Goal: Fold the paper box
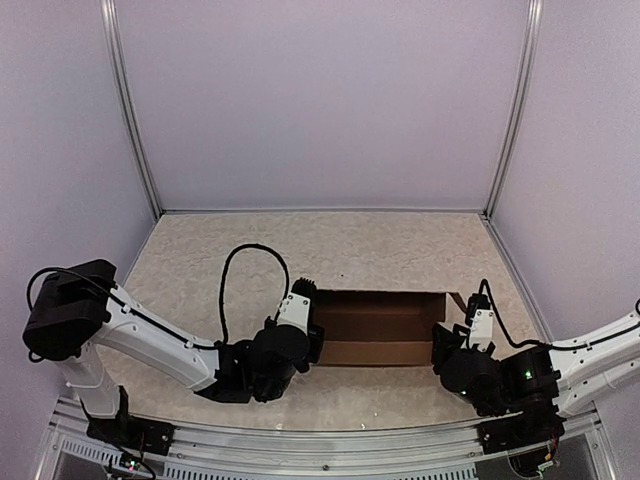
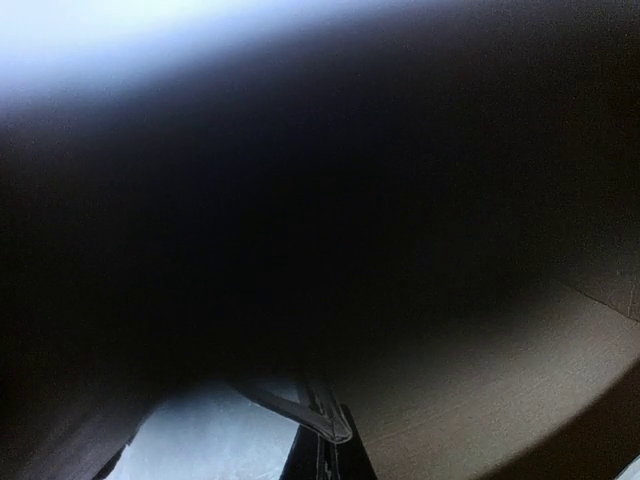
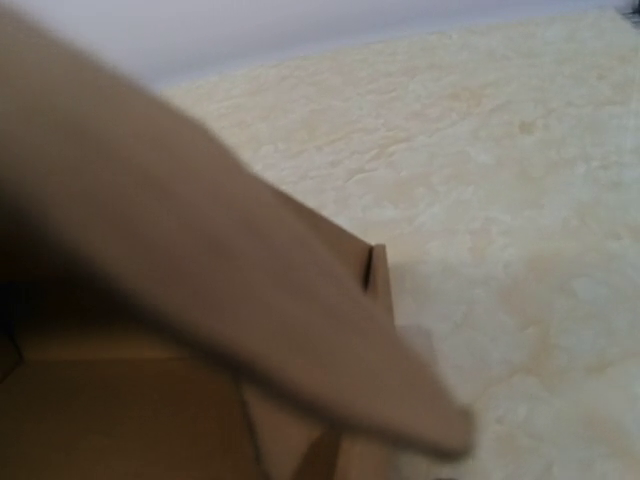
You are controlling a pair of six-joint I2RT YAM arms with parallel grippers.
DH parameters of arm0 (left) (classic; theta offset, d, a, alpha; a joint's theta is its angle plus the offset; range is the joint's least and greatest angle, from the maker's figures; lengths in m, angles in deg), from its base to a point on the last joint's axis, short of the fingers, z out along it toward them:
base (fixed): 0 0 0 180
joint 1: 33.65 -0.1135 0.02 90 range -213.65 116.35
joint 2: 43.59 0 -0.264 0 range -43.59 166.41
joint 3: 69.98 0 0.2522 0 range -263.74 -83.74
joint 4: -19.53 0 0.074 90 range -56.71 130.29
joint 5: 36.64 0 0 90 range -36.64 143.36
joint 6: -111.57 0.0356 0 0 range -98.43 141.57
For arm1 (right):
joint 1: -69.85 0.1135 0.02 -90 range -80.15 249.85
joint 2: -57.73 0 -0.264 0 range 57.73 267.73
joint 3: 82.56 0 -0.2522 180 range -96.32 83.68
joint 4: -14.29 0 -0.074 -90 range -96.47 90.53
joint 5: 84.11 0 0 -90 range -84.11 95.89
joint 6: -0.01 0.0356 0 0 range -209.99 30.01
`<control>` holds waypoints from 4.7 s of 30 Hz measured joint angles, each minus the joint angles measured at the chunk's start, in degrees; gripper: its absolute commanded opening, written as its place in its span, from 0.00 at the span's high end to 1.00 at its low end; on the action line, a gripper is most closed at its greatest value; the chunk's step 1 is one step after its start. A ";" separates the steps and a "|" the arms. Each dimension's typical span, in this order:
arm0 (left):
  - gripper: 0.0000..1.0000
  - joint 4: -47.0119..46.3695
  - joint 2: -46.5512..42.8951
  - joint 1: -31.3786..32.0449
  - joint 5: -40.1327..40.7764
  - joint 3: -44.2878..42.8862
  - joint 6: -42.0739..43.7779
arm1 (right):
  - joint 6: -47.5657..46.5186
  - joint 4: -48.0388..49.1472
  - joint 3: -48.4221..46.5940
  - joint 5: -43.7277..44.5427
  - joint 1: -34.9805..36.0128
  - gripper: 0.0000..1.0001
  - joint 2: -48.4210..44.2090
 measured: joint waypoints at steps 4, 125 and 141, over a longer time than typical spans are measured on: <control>1.00 -3.65 2.21 0.00 1.01 -0.11 1.73 | -2.03 -2.19 0.00 -1.95 0.00 0.38 -5.35; 0.20 49.70 16.74 -38.01 -67.12 -43.01 2.05 | -23.65 -10.32 -18.47 -43.32 -37.73 0.05 7.89; 0.25 49.59 21.97 -38.03 -75.30 -44.22 -0.50 | -11.08 1.46 -11.78 -57.79 -44.28 0.19 10.14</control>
